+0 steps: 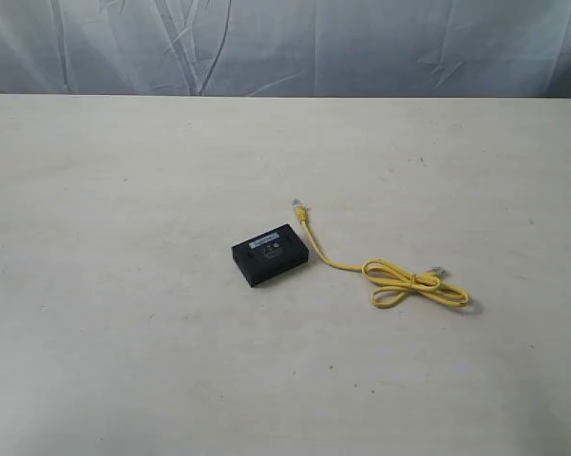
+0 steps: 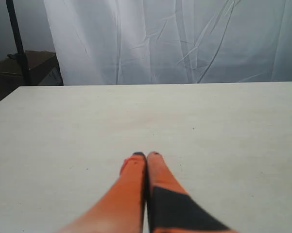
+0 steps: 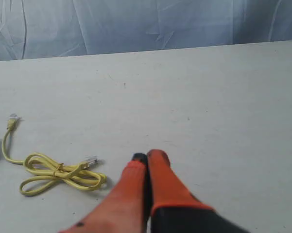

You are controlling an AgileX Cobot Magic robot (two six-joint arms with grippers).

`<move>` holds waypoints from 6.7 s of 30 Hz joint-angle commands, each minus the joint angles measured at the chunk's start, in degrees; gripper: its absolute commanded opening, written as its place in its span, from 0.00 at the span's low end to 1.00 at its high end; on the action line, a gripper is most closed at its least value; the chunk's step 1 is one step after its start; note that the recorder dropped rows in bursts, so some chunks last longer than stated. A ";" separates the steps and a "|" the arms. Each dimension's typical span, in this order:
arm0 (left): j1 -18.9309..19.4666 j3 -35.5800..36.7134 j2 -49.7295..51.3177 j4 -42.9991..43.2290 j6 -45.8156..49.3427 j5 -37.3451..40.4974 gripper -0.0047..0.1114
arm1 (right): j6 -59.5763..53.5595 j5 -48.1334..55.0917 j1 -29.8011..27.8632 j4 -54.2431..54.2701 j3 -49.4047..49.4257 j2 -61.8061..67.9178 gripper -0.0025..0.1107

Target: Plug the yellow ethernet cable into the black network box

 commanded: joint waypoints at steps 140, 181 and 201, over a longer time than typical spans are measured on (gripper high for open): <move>0.00 0.24 -0.31 0.00 -0.33 0.07 0.04 | 4.28 15.22 27.31 -4.26 -64.20 100.57 0.02; 0.00 -17.06 19.71 -2.53 4.79 -9.86 0.04 | 2.03 12.40 29.58 -3.92 -62.92 100.33 0.02; -12.14 -74.96 109.70 -37.35 48.33 25.98 0.04 | -5.43 16.44 31.34 -0.11 -62.92 105.04 0.02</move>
